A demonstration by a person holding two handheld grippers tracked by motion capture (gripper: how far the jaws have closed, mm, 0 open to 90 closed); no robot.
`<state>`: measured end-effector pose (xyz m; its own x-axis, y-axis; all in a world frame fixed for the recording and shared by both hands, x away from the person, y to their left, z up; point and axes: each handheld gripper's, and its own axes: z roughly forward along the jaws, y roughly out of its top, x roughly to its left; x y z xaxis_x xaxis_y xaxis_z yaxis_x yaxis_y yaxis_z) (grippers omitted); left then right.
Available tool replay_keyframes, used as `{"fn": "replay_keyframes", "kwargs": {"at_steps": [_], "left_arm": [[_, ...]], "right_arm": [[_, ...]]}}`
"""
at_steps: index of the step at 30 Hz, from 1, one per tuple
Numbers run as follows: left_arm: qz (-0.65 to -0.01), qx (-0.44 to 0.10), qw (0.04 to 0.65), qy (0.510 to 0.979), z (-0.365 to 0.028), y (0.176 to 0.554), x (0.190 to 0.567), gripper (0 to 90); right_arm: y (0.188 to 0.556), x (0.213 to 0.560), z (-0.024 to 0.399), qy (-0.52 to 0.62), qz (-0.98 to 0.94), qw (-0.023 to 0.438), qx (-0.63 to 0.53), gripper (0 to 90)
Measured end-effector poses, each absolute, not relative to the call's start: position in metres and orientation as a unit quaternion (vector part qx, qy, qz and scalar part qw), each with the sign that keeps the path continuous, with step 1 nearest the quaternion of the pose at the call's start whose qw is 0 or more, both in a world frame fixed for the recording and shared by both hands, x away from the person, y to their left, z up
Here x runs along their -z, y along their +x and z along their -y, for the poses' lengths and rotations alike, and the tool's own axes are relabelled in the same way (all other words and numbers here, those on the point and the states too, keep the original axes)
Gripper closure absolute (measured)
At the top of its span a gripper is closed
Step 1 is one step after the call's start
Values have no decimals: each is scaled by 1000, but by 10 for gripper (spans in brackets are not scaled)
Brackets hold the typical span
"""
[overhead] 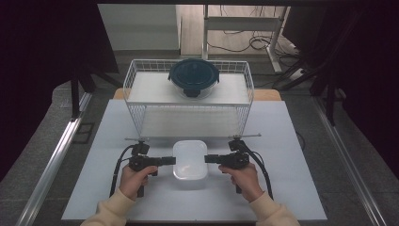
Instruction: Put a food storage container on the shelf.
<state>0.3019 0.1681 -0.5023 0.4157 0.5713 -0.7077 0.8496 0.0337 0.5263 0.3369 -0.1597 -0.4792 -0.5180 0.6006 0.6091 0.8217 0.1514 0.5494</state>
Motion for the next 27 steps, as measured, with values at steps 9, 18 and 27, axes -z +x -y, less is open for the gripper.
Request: {"fn": "replay_keyframes", "kwargs": {"at_steps": [9, 18, 27], "left_arm": [[-516, 132, 498, 685, -168, 298, 500, 797], [-507, 125, 505, 687, -168, 295, 496, 800], [-490, 103, 519, 693, -167, 290, 484, 802]], "right_arm": [[333, 477, 160, -470, 753, 110, 448, 793], [331, 474, 160, -460, 756, 102, 453, 793], [325, 464, 161, -444, 762, 81, 464, 792]]}}
